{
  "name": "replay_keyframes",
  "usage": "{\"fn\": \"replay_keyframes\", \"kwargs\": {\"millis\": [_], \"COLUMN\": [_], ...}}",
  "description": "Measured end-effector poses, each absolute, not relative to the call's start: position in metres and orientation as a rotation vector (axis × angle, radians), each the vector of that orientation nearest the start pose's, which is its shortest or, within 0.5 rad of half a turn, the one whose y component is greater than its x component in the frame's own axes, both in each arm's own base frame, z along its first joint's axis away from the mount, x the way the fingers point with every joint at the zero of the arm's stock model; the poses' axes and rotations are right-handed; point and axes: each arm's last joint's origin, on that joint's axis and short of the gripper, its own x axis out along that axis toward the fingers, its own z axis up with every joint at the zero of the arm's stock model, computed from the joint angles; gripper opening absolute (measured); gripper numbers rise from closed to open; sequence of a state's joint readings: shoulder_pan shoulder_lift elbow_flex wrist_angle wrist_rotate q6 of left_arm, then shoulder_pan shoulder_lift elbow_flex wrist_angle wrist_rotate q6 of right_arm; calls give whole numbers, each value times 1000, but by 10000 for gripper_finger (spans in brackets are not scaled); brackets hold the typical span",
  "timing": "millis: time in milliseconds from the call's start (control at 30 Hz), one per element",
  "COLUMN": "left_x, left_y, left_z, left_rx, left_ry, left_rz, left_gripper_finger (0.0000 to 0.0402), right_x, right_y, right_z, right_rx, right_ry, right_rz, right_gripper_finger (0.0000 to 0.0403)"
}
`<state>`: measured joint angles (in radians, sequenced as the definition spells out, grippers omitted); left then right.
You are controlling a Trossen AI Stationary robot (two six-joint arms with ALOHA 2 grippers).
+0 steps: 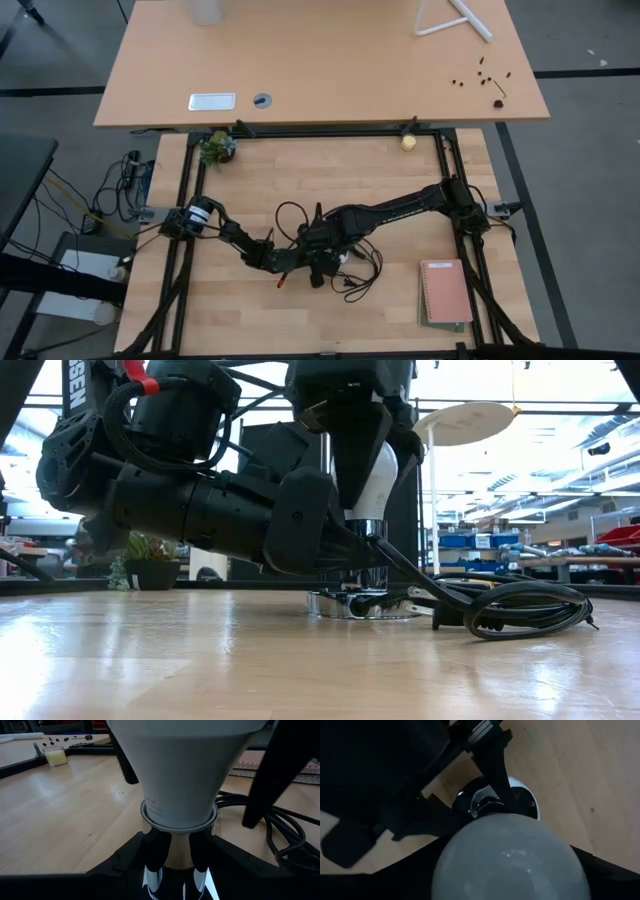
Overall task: Screw lightbulb
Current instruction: Insert the white lightbulb into the silver lamp
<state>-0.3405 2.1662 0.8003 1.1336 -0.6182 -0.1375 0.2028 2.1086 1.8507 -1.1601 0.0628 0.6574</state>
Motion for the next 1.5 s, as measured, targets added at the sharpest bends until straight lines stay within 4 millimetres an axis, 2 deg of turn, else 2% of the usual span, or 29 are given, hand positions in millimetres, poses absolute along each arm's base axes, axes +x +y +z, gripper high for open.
{"fn": "replay_keyframes", "kwargs": {"millis": [267, 567, 867, 1067, 1367, 1500], "left_x": [350, 350, 350, 350, 350, 350], "left_y": [-106, -106, -106, -106, -106, -106], "left_z": [73, 73, 73, 73, 73, 73], "left_rx": [-28, -28, -27, -27, -23, -22], "left_ry": [187, 188, 188, 188, 189, 190], "left_rz": [290, 290, 290, 289, 289, 289], "left_gripper_finger": [185, 185, 185, 185, 185, 185], "right_x": [413, 413, 414, 416, 416, 416], "right_y": [83, 84, 91, 98, 98, 97], "right_z": [230, 230, 231, 231, 231, 232], "right_rx": [84, -506, -878, -953, -888, -856], "right_ry": [1417, 1374, 1265, 1208, 1223, 1233], "right_rz": [-98, 409, 706, 756, 701, 674], "right_gripper_finger": [341, 340, 335, 321, 255, 247]}}
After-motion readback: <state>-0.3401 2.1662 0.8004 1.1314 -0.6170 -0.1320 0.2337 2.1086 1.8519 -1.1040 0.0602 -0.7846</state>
